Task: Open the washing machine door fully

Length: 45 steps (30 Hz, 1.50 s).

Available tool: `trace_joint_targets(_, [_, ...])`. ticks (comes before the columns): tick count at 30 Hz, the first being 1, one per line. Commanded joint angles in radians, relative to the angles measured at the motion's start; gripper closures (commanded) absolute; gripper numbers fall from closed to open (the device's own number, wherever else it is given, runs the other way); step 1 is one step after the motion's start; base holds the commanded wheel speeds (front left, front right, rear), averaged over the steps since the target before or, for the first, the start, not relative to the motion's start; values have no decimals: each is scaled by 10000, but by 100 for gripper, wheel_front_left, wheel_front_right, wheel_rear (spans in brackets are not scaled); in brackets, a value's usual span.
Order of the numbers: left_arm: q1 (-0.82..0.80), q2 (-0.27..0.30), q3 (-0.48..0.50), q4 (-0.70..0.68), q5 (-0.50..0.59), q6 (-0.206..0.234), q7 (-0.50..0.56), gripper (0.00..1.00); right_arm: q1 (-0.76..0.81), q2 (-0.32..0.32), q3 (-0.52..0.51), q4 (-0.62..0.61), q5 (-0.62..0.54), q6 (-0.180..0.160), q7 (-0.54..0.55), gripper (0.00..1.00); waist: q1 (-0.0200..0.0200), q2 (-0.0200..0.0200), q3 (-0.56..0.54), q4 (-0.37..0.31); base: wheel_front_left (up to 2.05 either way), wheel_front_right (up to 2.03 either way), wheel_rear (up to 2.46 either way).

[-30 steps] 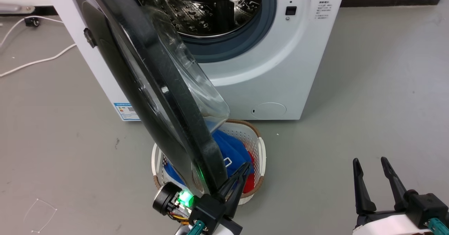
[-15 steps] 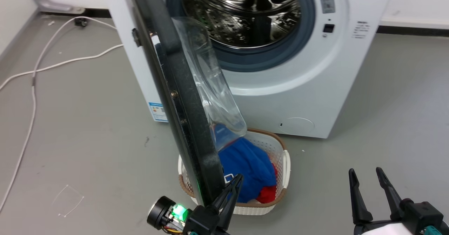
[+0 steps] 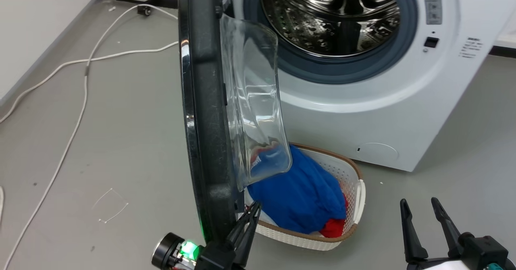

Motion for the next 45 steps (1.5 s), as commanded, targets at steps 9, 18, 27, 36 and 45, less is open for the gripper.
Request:
trace_joint_targets(9, [424, 281, 813, -236, -99, 399, -6, 100, 17, 20, -72, 47, -49, -2, -18, 0, 1, -1, 243, 693, 0, 0, 0])
trace_joint_targets(18, [530, 453, 2062, -505, -418, 775, -8, 100, -153, 20, -33, 91, -151, -2, -18, 0, 1, -1, 457, 837, 0, 0, 0])
trace_joint_targets(27, [90, 757, 3990, -667, -887, 779, -38, 100, -334, 20, -138, 55, -340, -2, -18, 0, 1, -1, 938, 688, 0, 0, 0])
trace_joint_targets(36, [-786, 878, 6167, 61, -1160, 570, -14, 100, -728, 20, -188, 23, -663, -2, -18, 0, 1, -1, 1629, 483, 0, 0, 0])
trace_joint_targets(45, [-1646, 1087, 7417, 857, -1049, -238, -12, 100, -984, 18, -321, -55, -890, -2, -18, 0, 1, -1, 2194, 396, 0, 0, 0])
